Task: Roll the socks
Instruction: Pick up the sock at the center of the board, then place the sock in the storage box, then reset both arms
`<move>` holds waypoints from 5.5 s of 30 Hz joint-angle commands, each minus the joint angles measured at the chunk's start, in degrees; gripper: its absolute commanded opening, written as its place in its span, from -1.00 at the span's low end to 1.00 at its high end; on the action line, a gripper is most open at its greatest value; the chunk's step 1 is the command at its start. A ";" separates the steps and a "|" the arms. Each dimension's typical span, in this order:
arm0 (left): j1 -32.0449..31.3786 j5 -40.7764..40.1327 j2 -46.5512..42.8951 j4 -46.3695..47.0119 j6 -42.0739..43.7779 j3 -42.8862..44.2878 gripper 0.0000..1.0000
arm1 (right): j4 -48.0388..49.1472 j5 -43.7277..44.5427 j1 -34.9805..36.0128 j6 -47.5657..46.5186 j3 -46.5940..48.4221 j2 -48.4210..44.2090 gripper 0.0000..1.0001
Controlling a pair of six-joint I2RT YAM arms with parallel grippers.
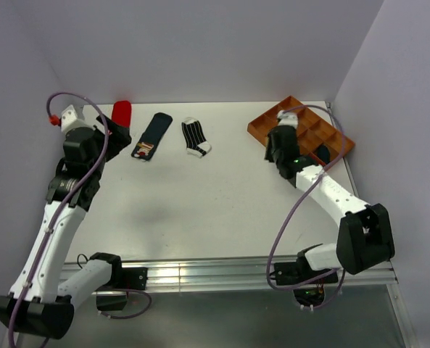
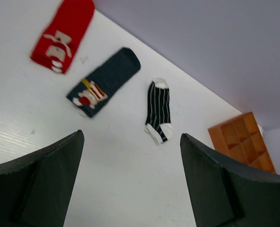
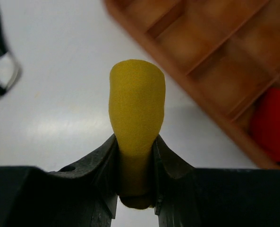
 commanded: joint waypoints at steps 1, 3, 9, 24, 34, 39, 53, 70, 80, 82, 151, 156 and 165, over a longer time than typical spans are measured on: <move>0.44 -5.94 -3.97 -0.70 7.21 -0.89 0.78 | -1.92 2.00 -8.18 0.35 7.51 1.59 -1.00; -0.17 -9.45 -5.11 -1.41 9.14 -1.41 0.81 | -1.48 2.10 -11.27 -0.87 9.19 3.97 -1.00; -2.64 -12.63 -7.83 -0.01 11.43 -5.90 0.99 | 2.82 -3.16 -22.27 -5.35 12.97 9.94 -1.00; -5.89 -17.90 -7.40 1.31 12.93 -9.68 0.99 | -5.77 -7.83 -26.58 -8.27 22.91 27.88 -1.00; -6.86 -18.25 -6.61 1.05 12.76 -9.77 0.99 | -10.18 -11.96 -26.67 -4.23 19.40 27.27 -1.00; -6.86 -17.99 -6.34 1.05 12.49 -9.77 0.99 | -11.23 -13.02 -26.67 -1.50 17.99 25.95 -1.00; -6.86 -17.90 -6.61 1.40 12.67 -10.03 0.99 | -11.85 -13.90 -26.41 -0.26 18.07 27.44 -1.00; -6.86 -18.78 -6.43 1.58 12.49 -10.47 0.99 | -13.70 -10.38 -26.41 -6.15 24.40 35.71 -0.78; -6.68 -17.99 -6.61 1.84 12.32 -10.73 0.99 | -13.78 -12.66 -26.32 -4.75 23.35 31.58 -0.12; -6.68 -17.81 -6.52 2.02 12.32 -10.82 0.99 | -13.61 -12.84 -26.41 -4.31 23.35 30.87 -0.03; -6.07 -22.91 -14.69 -9.14 12.40 6.40 0.99 | -30.92 -3.61 -26.58 6.77 23.00 -33.54 0.41; -6.42 -20.72 -17.59 -10.11 12.05 7.20 0.99 | -33.56 -2.83 -26.58 3.52 19.94 -44.42 0.55; -6.51 -21.93 -28.04 -7.83 11.26 -4.21 0.99 | -30.23 5.79 -21.16 -0.08 6.31 -63.95 0.68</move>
